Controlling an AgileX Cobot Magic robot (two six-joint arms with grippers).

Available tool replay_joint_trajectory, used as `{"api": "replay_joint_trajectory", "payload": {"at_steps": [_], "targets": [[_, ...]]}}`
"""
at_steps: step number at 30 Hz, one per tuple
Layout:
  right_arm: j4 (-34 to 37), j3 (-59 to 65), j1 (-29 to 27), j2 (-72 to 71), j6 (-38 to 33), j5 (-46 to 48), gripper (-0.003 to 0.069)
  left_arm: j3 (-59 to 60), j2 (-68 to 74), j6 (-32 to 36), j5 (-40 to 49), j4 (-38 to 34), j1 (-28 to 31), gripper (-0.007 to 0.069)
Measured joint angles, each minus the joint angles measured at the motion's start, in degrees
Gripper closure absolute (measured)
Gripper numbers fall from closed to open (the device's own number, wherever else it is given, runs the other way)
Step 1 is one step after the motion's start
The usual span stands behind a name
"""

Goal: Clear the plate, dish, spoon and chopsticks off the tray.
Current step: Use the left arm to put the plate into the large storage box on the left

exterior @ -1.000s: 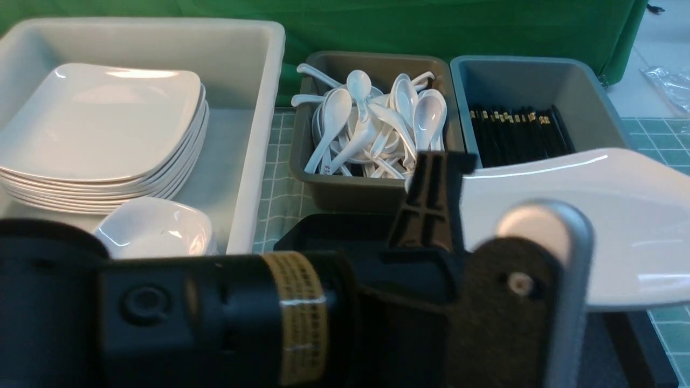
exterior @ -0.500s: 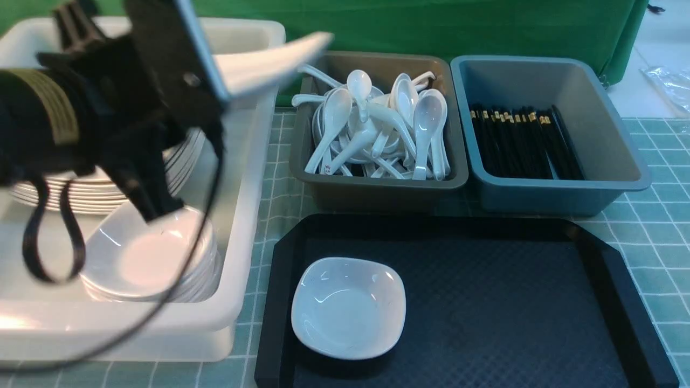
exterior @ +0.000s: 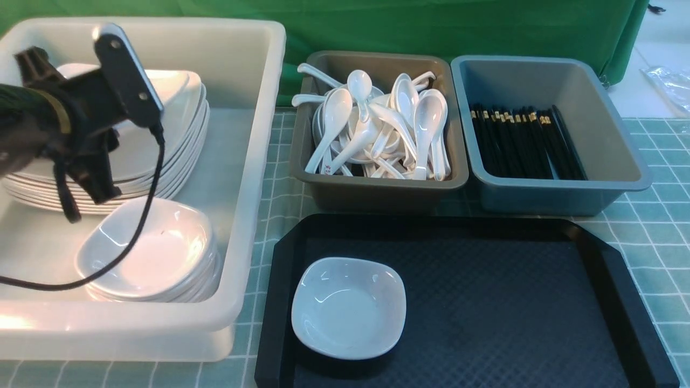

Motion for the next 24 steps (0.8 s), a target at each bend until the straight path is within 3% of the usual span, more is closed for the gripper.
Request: {"api": "replay_joint_trajectory", "payload": {"at_steps": [11, 16, 24], "targets": [[0.3, 0.0, 0.0, 0.0, -0.2, 2.1, 0.0633, -0.1, 5.9, -1.8, -3.3, 2.7, 0.0, 0.0601], [0.6, 0.0, 0.0, 0.0, -0.3, 3.7, 0.0633, -0.1, 7.5, -2.0, -5.1, 3.0, 0.0, 0.0571], [1.7, 0.0, 0.0, 0.0, -0.3, 7.5, 0.0631, -0.1, 7.7, -3.7, -5.1, 2.5, 0.0, 0.0364]]}}
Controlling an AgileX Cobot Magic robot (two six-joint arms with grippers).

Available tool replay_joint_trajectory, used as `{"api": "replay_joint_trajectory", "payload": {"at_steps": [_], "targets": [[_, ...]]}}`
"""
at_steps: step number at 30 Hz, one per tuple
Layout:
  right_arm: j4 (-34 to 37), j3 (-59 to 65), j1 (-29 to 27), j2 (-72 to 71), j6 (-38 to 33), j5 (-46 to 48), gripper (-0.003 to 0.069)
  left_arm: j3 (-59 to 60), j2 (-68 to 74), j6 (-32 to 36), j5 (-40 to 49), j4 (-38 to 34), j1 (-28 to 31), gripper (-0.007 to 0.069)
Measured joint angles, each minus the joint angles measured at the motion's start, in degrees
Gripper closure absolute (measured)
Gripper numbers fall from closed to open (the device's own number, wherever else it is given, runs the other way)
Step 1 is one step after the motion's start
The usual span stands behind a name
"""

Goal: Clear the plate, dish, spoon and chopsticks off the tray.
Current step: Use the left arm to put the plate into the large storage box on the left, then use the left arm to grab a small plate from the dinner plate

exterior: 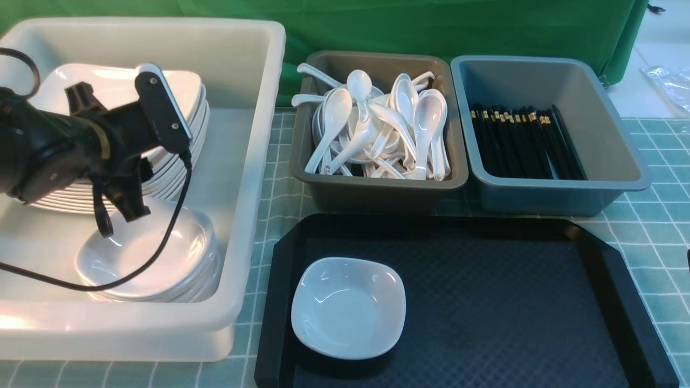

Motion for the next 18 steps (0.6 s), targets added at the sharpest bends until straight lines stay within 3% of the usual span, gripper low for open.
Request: {"api": "replay_joint_trajectory", "payload": {"at_steps": [1, 3, 4, 8, 11, 14, 18], "targets": [[0.2, -0.1, 0.0, 0.0, 0.0, 0.3, 0.0631, 0.0, 0.0, 0.0, 0.7, -1.5, 0.0, 0.0289], [0.3, 0.0, 0.0, 0.0, 0.0, 0.4, 0.0631, 0.0, -0.1, 0.0, 1.3, -2.9, 0.0, 0.0253], [0.4, 0.0, 0.0, 0.0, -0.1, 0.5, 0.0628, 0.0, -0.3, -0.1, 2.5, -5.0, 0.0, 0.0197], [0.5, 0.0, 0.0, 0.0, -1.1, 0.6, 0.0627, 0.0, -2.4, -0.2, 5.5, -12.8, 0.0, 0.0084], [0.6, 0.0, 0.0, -0.1, -1.2, 0.6, 0.0627, 0.0, -4.9, -0.2, 7.2, -19.3, 0.0, 0.0052], [0.7, 0.0, 0.0, -0.8, -1.9, 0.5, 0.0624, 0.0, -10.5, -5.4, 9.3, -31.1, 0.0, 0.0091], [0.8, -0.1, 0.0, -1.0, -2.5, 0.5, 0.0624, 0.0, -17.7, -9.4, 14.5, -43.7, -0.1, 0.0302]]}}
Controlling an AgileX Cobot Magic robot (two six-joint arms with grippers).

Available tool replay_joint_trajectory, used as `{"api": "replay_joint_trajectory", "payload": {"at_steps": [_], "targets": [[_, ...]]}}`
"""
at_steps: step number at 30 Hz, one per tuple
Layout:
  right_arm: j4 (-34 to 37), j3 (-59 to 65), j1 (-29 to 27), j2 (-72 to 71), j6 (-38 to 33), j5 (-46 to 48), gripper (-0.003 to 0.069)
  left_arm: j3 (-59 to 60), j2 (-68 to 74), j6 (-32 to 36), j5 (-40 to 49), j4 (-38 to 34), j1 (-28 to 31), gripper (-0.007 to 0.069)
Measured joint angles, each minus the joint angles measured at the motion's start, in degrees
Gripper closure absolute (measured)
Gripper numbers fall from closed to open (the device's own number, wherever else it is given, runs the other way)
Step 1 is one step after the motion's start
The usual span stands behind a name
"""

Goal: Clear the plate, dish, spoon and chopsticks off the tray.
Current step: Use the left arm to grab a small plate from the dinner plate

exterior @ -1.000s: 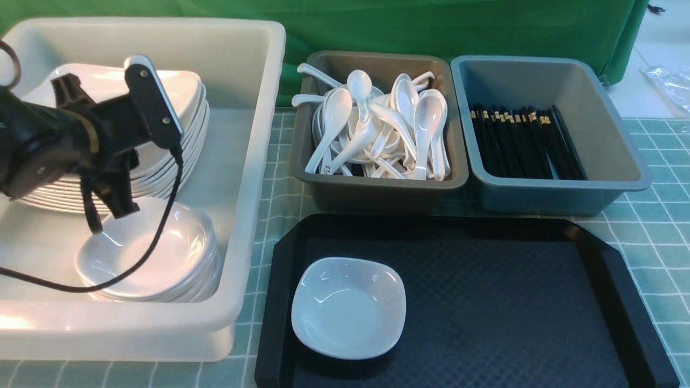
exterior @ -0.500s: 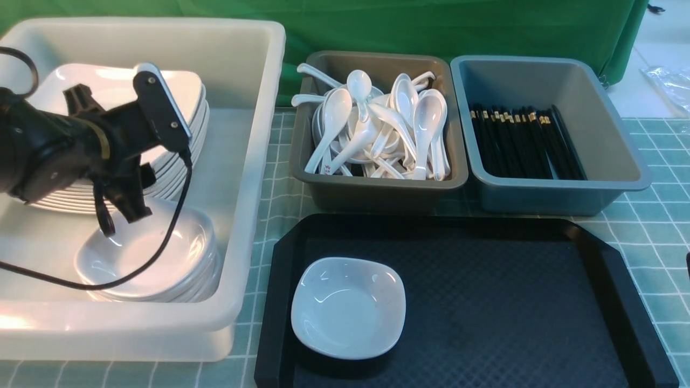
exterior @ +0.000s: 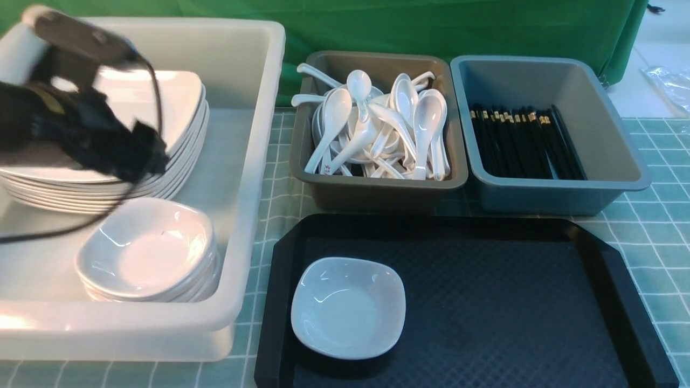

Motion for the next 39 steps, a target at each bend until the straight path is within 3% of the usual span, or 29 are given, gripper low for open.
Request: {"api": "replay_joint_trajectory", "payload": {"at_steps": [5, 6, 8, 9, 12, 16, 19, 23, 29, 30, 31, 32, 35, 39], "targets": [[-0.7, 0.0, 0.0, 0.0, -0.1, 0.0, 0.0624, 0.0, -6.6, 8.9, 8.7, -8.5, -3.9, 0.0584], [-0.8, 0.0, 0.0, 0.0, -0.1, 0.0, 0.0624, 0.0, -6.6, 8.9, 8.9, -8.7, -3.9, 0.0587], [-1.6, 0.0, 0.0, 0.0, -0.1, 0.0, 0.062, -0.1, -7.3, 10.6, 11.5, -9.9, -11.7, 0.0616], [-1.6, 0.0, 0.0, 0.0, -0.1, 0.0, 0.062, -0.1, -7.2, 10.5, 11.8, -9.7, -12.4, 0.0617], [-1.8, 0.0, 0.0, 0.0, -0.1, 0.4, 0.0615, -0.1, -4.3, 8.5, 15.9, -4.6, -25.8, 0.0624], [-1.8, 0.0, 0.0, 0.0, -0.1, 2.5, 0.0613, -0.1, 3.1, -0.6, 17.4, 5.4, -42.6, 0.0621], [-1.9, 0.0, 0.0, 0.0, -0.1, 4.7, 0.0608, -0.1, 8.2, -3.0, 15.5, 9.3, -48.7, 0.0598], [-1.9, 0.0, 0.0, 0.0, -0.1, 7.2, 0.0605, -0.1, 13.5, -3.9, 12.7, 12.2, -51.2, 0.0539], [-2.1, 0.0, 0.0, -0.8, -0.2, 8.8, 0.0602, -0.1, 18.8, -7.6, 8.1, 18.5, -51.5, 0.0374], [-2.1, 0.2, 0.0, -1.8, -0.2, 8.8, 0.0598, -0.1, 20.5, -11.3, 6.4, 22.6, -51.5, 0.0301], [-2.2, 0.2, 0.0, -1.9, -0.2, 8.8, 0.0598, -0.1, 20.7, -11.3, 6.2, 23.1, -51.4, 0.0293], [-2.2, 0.9, 0.0, -2.9, -0.2, 8.6, 0.0595, -0.1, 22.4, -15.6, 4.6, 27.3, -51.1, 0.0227], [-2.2, 2.5, 0.0, -4.3, -0.2, 8.4, 0.0593, -0.1, 24.5, -20.2, 2.6, 31.5, -49.7, 0.0162], [-2.3, 4.6, 0.0, -5.9, -0.2, 8.3, 0.0592, -0.1, 27.2, -23.7, 0.2, 33.2, -46.9, 0.013]]}}
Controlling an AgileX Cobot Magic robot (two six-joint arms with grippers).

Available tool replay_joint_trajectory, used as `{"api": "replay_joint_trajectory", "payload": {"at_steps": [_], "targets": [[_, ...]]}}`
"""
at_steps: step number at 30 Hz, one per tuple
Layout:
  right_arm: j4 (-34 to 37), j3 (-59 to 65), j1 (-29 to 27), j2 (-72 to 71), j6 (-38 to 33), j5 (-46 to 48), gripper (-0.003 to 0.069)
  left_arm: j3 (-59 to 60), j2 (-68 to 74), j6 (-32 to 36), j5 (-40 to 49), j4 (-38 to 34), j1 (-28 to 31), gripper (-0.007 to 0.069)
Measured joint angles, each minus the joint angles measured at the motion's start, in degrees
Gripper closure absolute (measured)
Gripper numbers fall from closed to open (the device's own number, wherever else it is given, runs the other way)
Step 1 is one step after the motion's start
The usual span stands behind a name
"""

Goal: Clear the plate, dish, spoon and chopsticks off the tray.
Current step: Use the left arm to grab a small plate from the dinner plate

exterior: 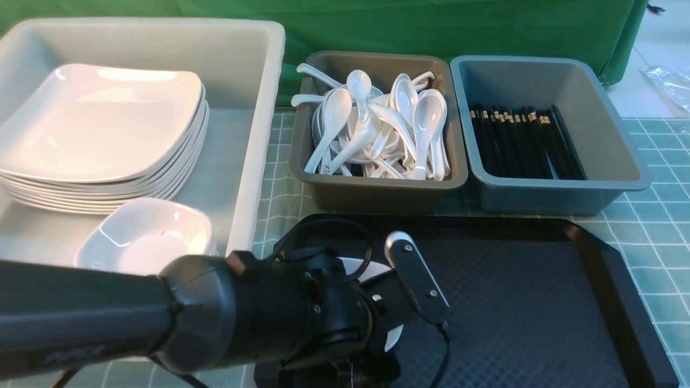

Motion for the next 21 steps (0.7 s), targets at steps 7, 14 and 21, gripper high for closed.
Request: {"api": "replay_joint_trajectory", "payload": {"at_steps": [7, 14, 21], "targets": [[0.0, 1.5, 0.0, -1.0, 0.0, -0.2, 0.0587, 0.0, 1.7, 1.1, -4.8, -1.1, 0.5, 0.0169], [0.0, 1.6, 0.0, -1.0, 0.1, -0.4, 0.0584, -0.7, 3.8, 1.5, -7.9, -1.1, 0.9, 0.0222], [0.0, 1.6, 0.0, -1.0, 0.1, -0.4, 0.0576, -1.0, 2.9, 2.0, -6.3, -1.7, -0.2, 0.0456]]}}
